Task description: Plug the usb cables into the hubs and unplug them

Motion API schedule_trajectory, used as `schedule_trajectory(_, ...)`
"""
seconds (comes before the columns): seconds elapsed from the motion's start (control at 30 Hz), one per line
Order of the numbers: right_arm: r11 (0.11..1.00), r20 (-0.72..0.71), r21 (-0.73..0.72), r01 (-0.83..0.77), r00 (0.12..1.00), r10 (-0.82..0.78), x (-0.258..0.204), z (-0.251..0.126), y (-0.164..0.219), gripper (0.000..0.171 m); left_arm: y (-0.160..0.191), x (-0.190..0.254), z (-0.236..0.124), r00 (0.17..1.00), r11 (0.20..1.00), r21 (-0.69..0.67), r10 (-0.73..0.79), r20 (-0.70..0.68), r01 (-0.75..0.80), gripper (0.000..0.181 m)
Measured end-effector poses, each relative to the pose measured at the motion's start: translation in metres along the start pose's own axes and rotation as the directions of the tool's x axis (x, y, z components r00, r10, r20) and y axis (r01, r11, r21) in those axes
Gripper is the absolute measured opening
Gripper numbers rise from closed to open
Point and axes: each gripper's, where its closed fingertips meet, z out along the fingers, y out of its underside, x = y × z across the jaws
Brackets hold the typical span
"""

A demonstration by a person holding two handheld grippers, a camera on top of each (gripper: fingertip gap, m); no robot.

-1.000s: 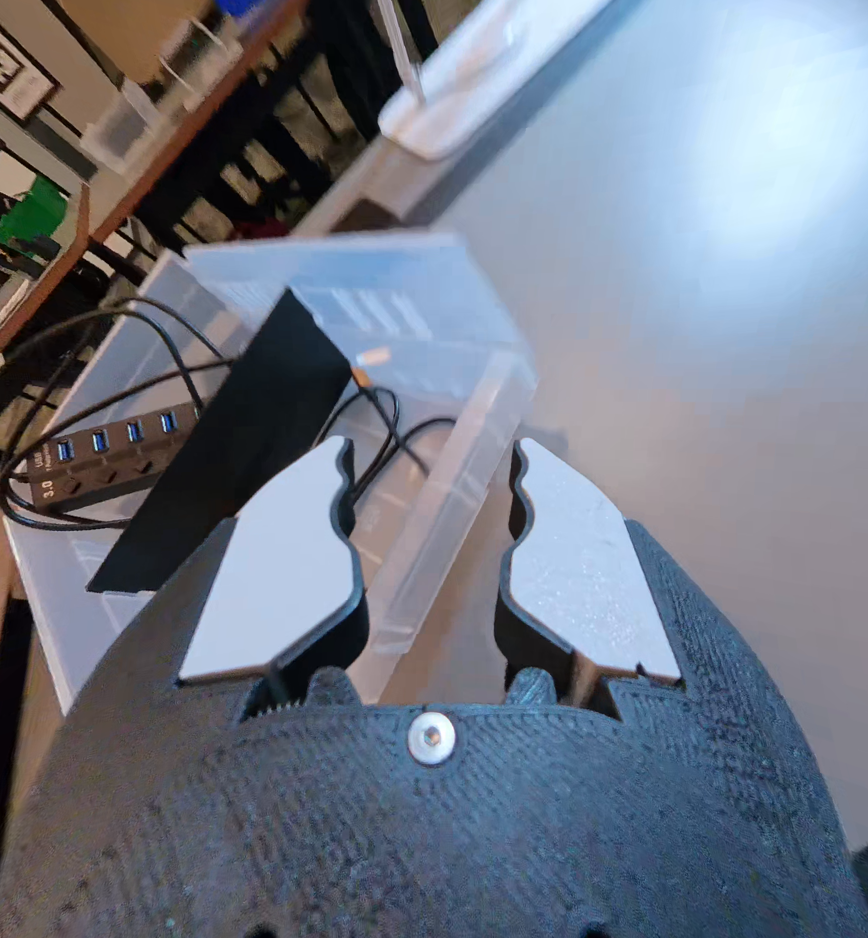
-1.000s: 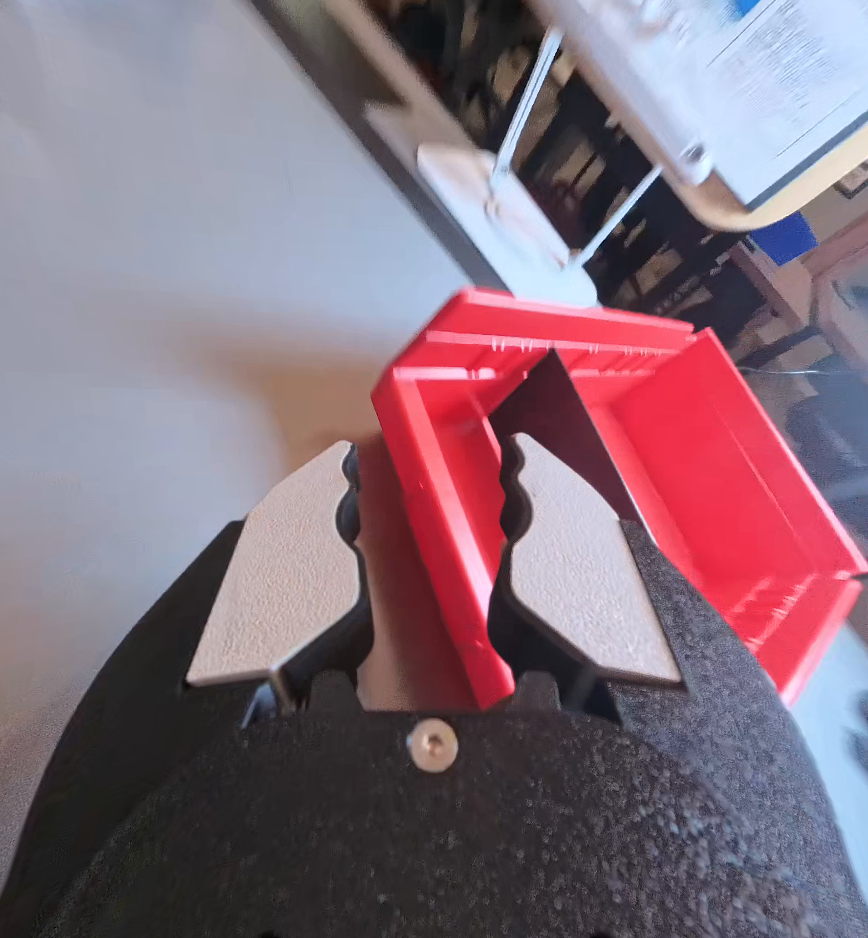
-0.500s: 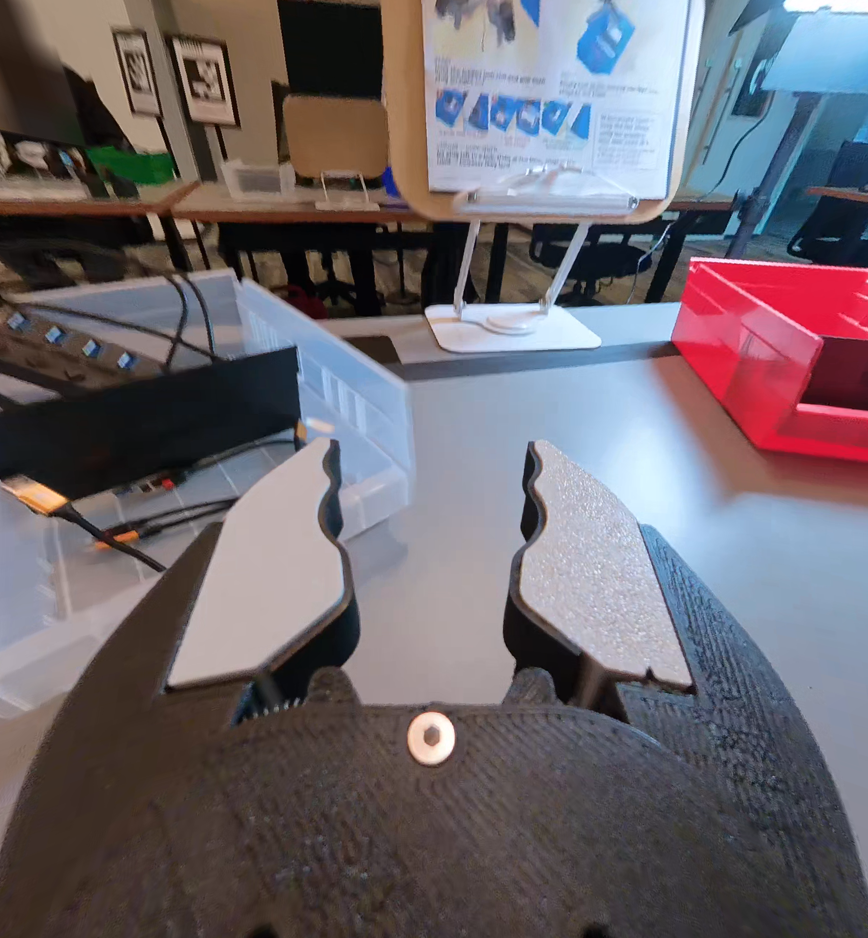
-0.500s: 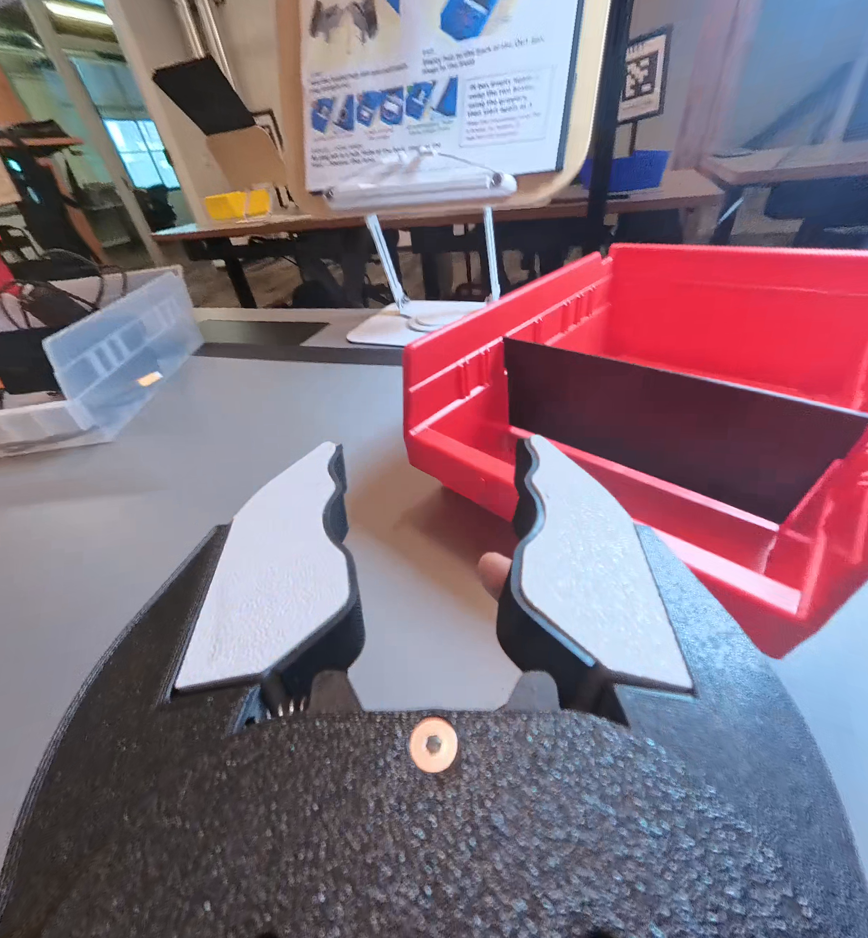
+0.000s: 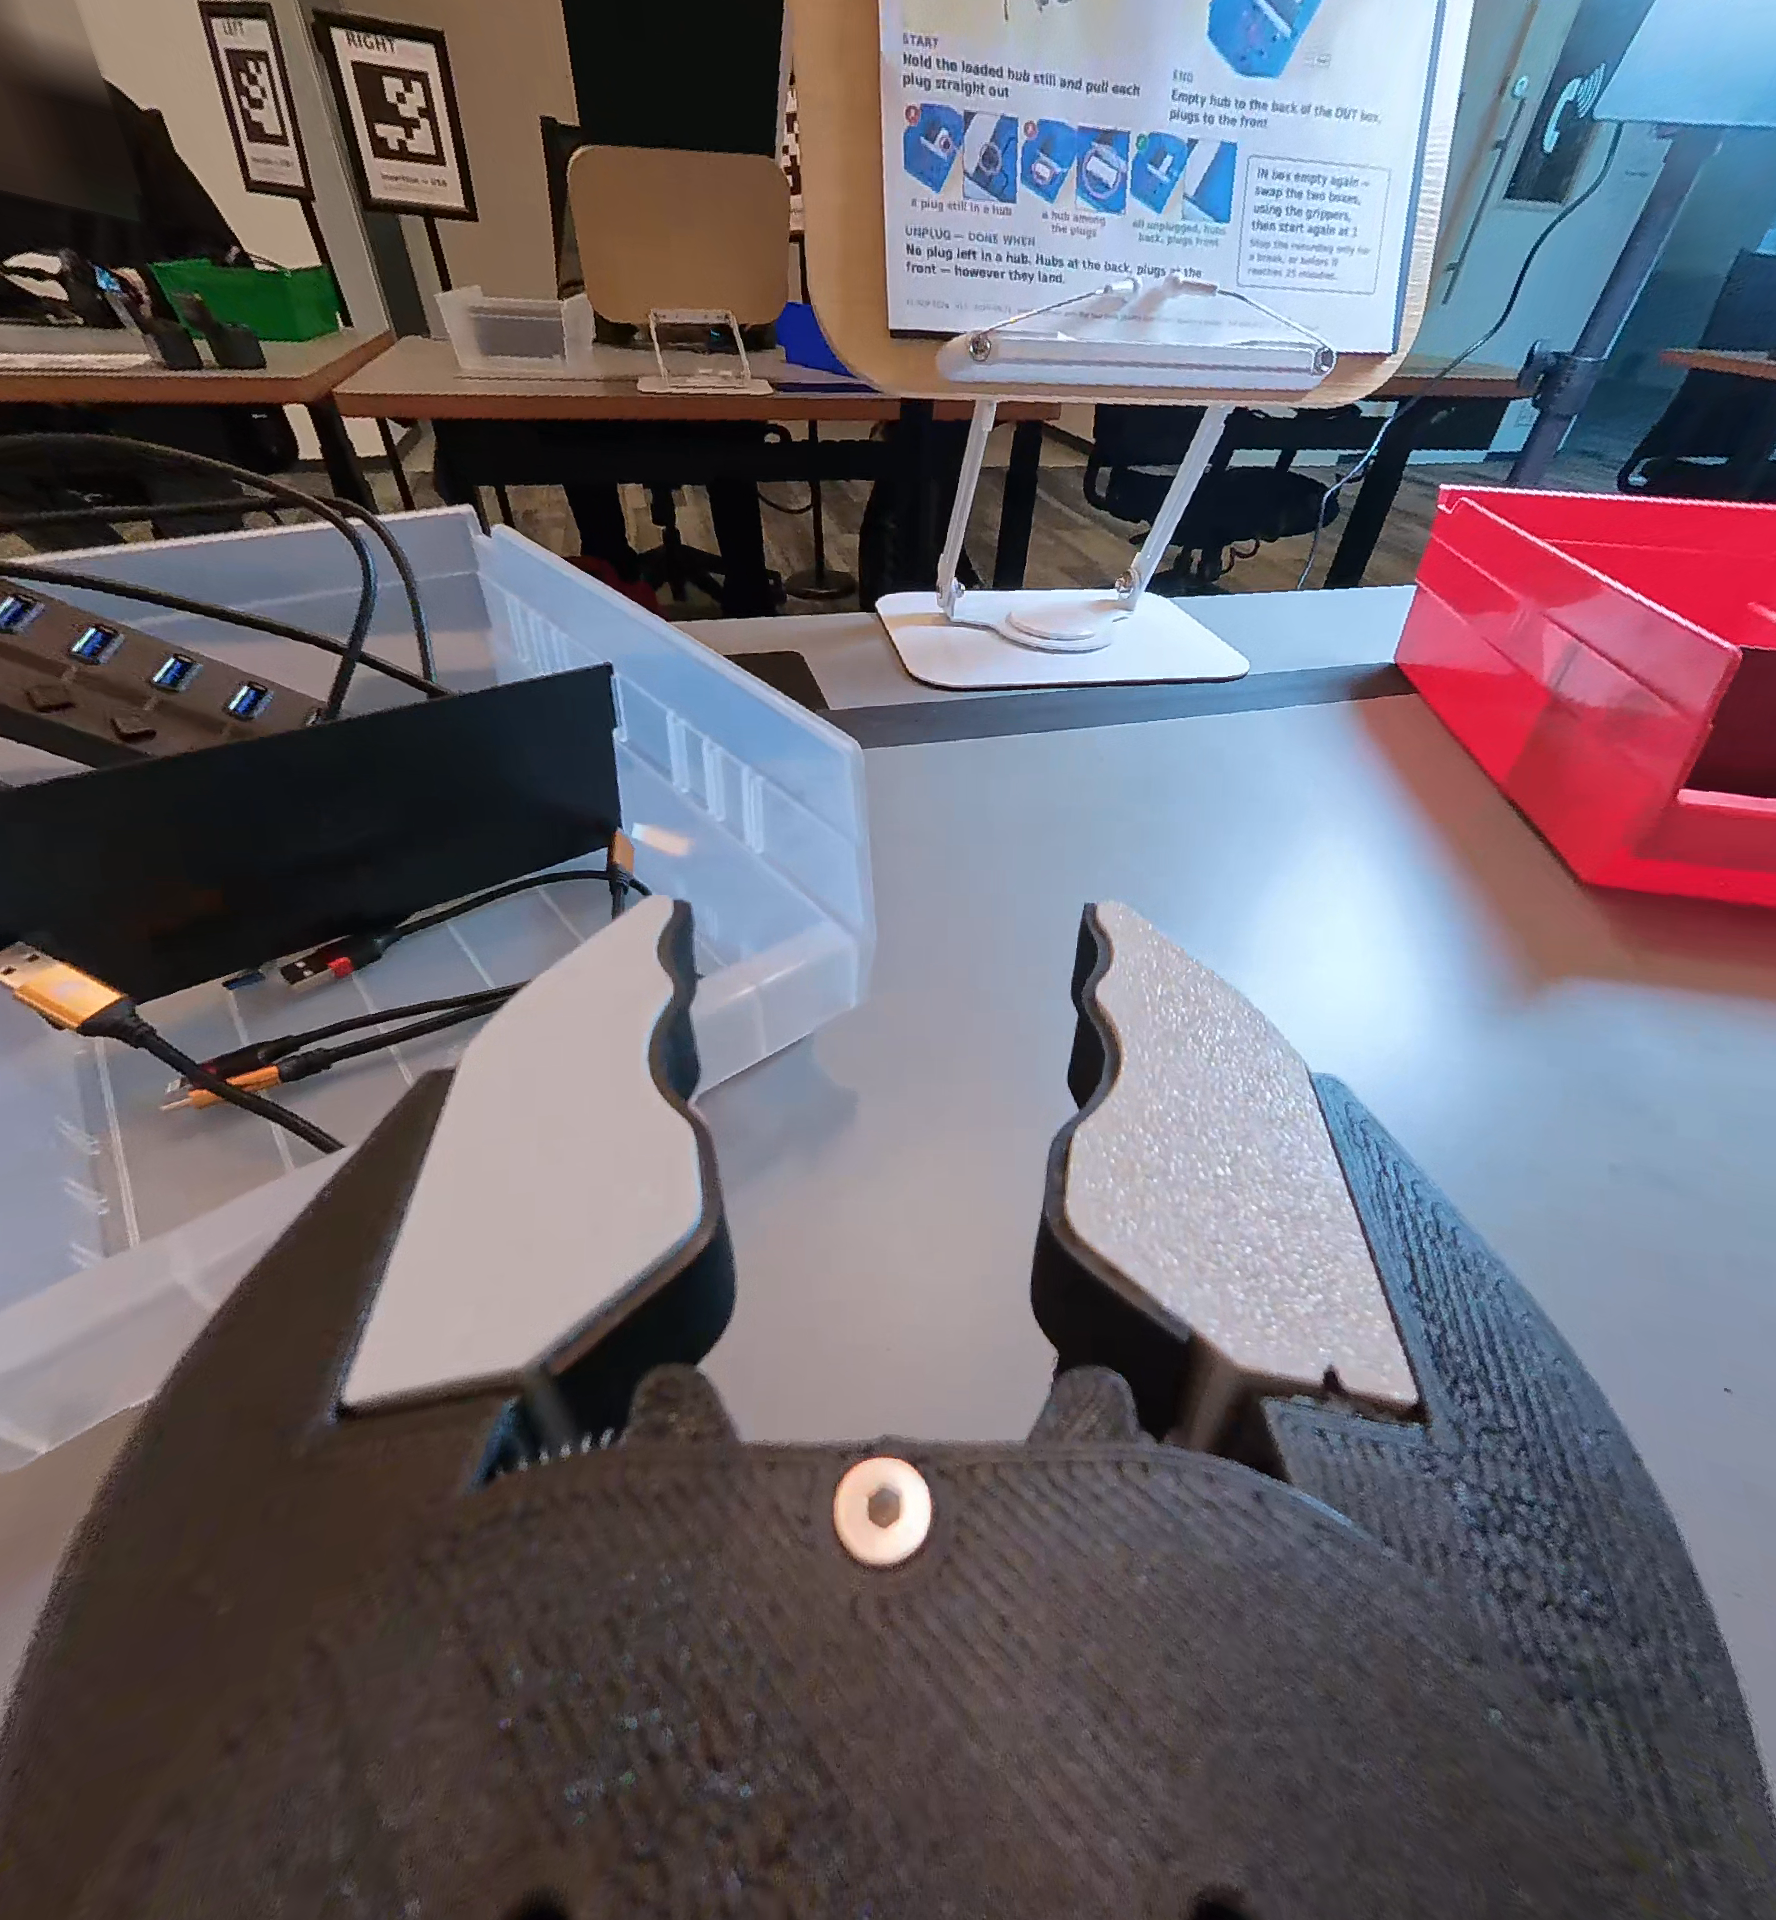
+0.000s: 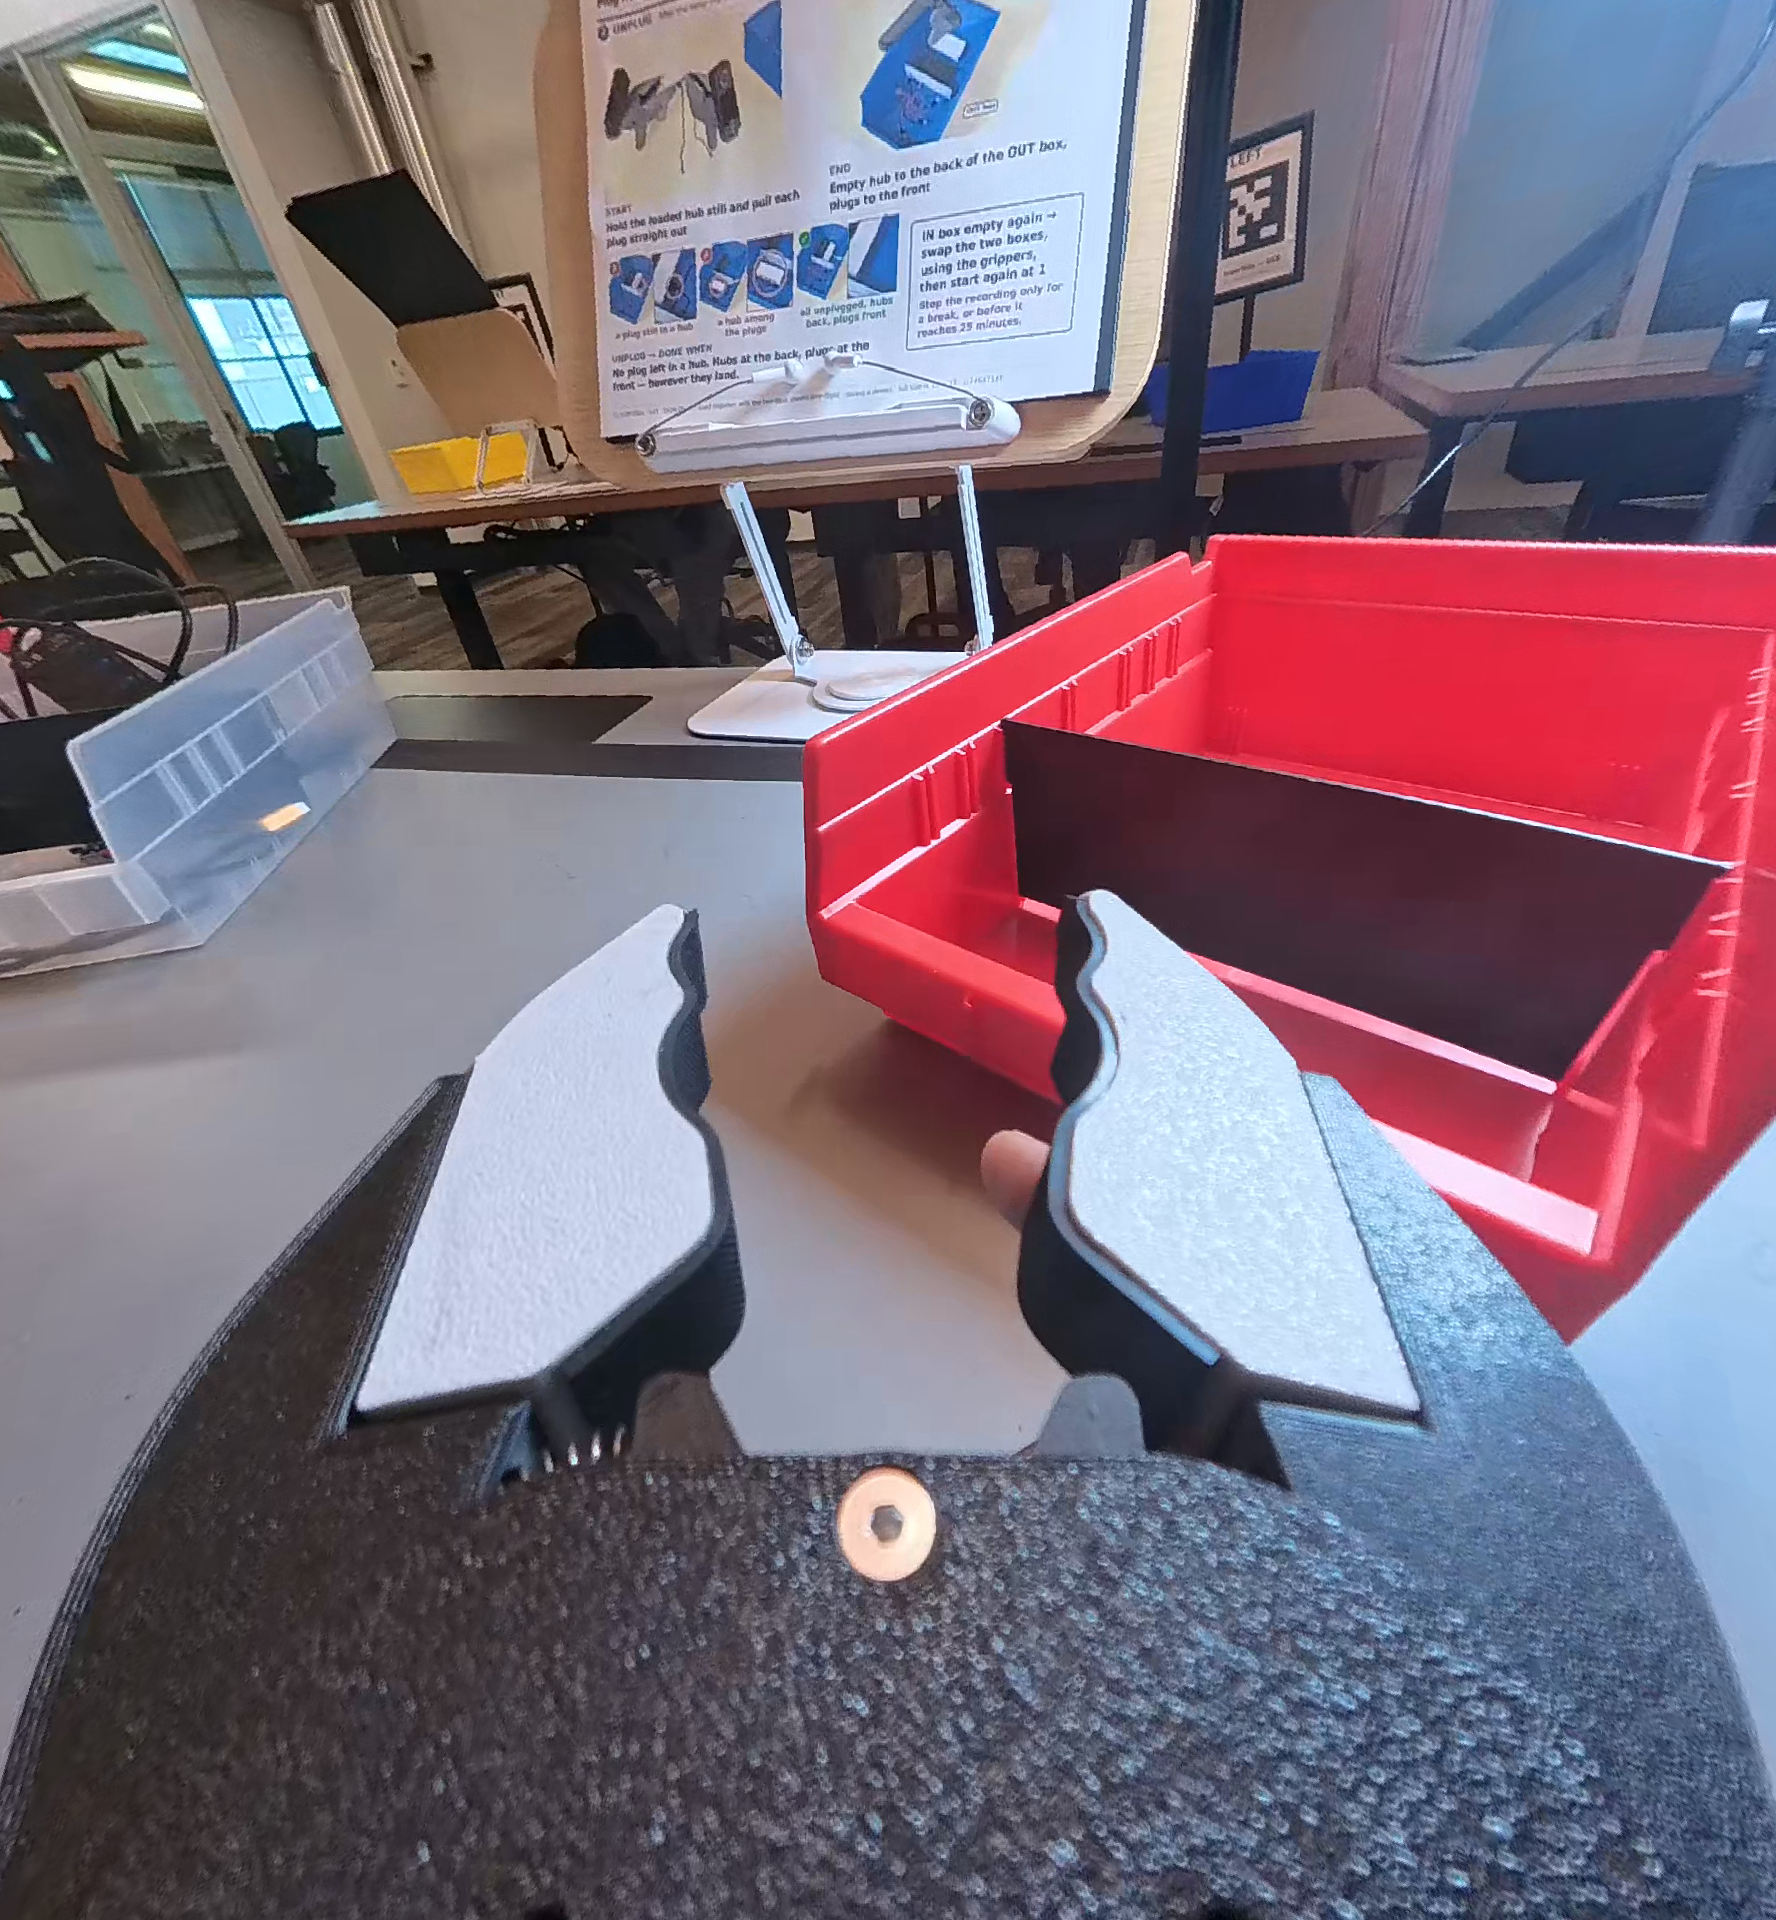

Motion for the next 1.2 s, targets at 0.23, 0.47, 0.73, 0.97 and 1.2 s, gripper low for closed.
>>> schedule_trajectory(0.23,1.0,0.0,0.012,0.0,1.0,0.0,0.001,-0.002,-0.002,0.066,0.0,0.001,0.001,1.0,1.0,-0.002,-0.003,-0.013,0.003,0.07)
schedule_trajectory(0.47,0.999,0.008,0.016,0.031,0.999,-0.031,-0.004,-0.002,-0.003,0.066,0.0,0.001,0.003,1.0,1.0,-0.006,-0.002,-0.016,0.001,0.07)
schedule_trajectory(0.73,0.969,0.258,0.124,0.214,0.936,-0.24,-0.109,0.005,-0.055,0.058,-0.027,0.032,0.041,0.981,0.981,-0.022,0.193,-0.037,-0.194,0.061)
schedule_trajectory(0.97,0.929,0.538,0.233,0.287,0.758,-0.369,-0.233,0.0,-0.117,0.03,-0.041,0.073,0.088,0.948,0.948,-0.046,0.314,-0.054,-0.316,0.041)
schedule_trajectory(1.2,0.915,0.686,0.111,0.388,0.636,-0.353,-0.298,-0.002,-0.065,0.0,-0.001,0.077,0.11,0.894,0.88,-0.165,0.447,-0.026,-0.445,0.0)
